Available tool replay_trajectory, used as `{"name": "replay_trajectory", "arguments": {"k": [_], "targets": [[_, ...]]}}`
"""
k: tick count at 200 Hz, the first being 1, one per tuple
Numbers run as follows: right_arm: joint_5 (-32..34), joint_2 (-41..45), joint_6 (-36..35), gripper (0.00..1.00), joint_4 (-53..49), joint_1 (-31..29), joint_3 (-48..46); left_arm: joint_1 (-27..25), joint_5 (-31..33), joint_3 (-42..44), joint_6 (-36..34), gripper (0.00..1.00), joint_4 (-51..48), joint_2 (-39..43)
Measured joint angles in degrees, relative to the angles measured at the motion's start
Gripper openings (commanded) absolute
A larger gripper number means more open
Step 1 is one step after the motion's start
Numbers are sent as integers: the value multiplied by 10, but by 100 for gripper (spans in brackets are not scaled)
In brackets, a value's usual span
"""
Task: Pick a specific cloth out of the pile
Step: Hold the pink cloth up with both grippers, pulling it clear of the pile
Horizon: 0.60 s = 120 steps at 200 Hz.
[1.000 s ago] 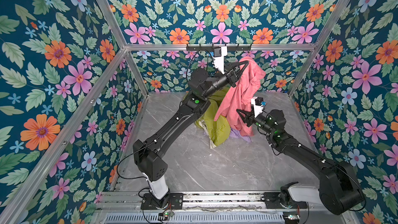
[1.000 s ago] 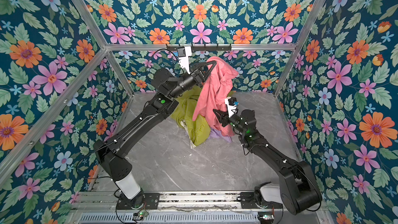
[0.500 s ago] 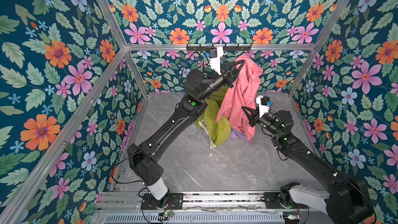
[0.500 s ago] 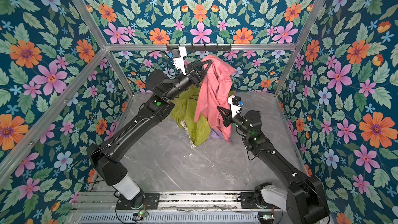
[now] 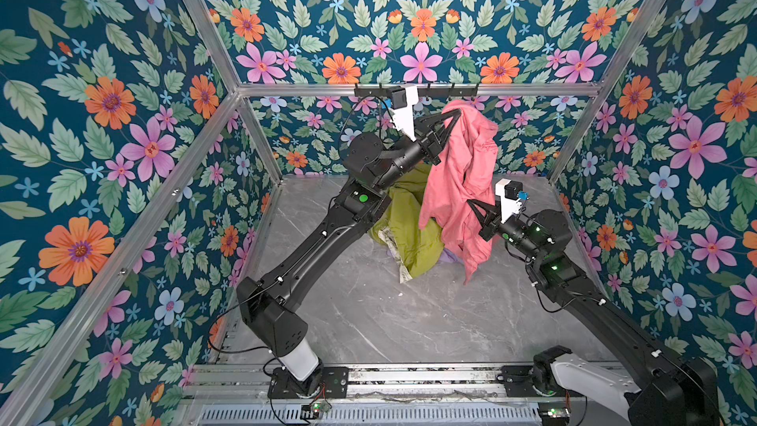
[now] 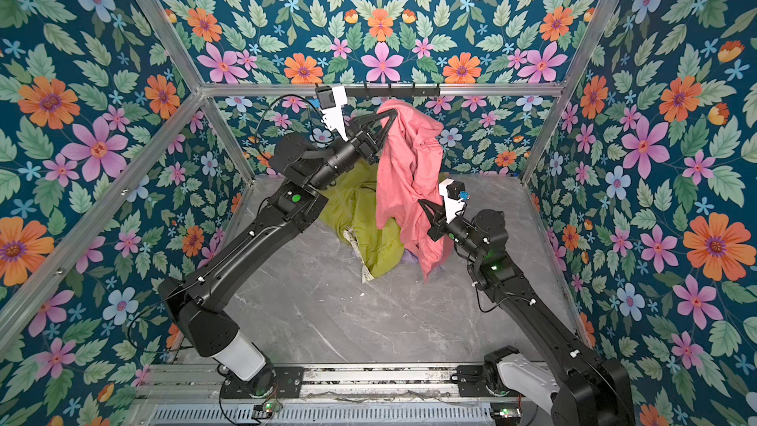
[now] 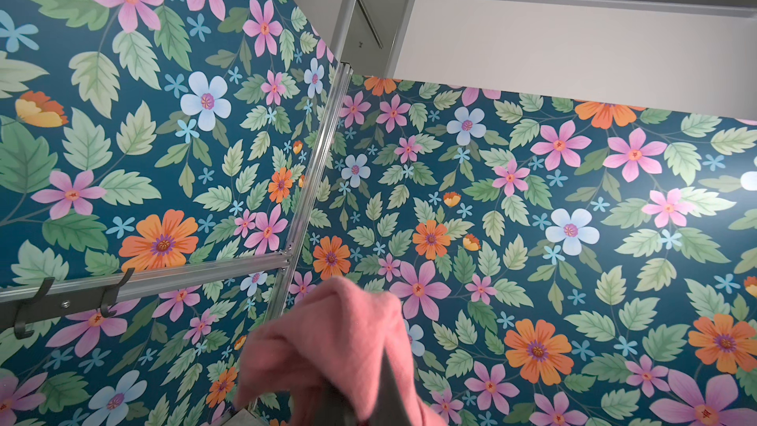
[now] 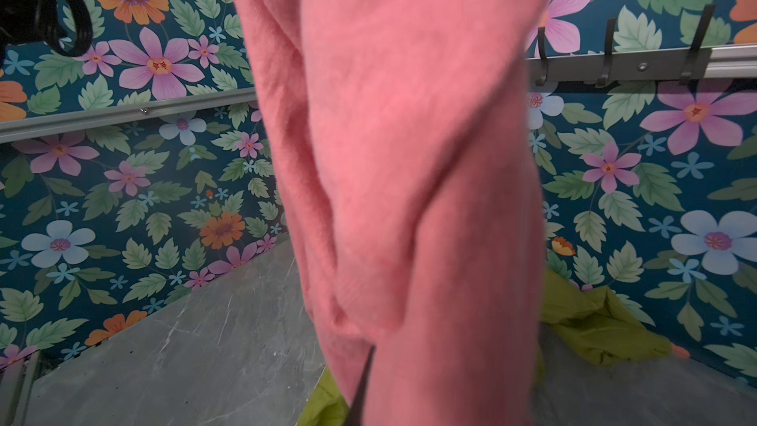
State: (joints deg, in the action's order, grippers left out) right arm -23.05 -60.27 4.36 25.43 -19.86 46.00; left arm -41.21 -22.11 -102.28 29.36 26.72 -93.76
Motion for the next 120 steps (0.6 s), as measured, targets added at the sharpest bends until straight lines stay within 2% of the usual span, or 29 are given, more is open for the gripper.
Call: {"name": "replay_trajectory", "arguments": {"k": [120], "targets": [[9,58,-6,0,-57,0,22,0,20,57,-14,0,-7,53]]}}
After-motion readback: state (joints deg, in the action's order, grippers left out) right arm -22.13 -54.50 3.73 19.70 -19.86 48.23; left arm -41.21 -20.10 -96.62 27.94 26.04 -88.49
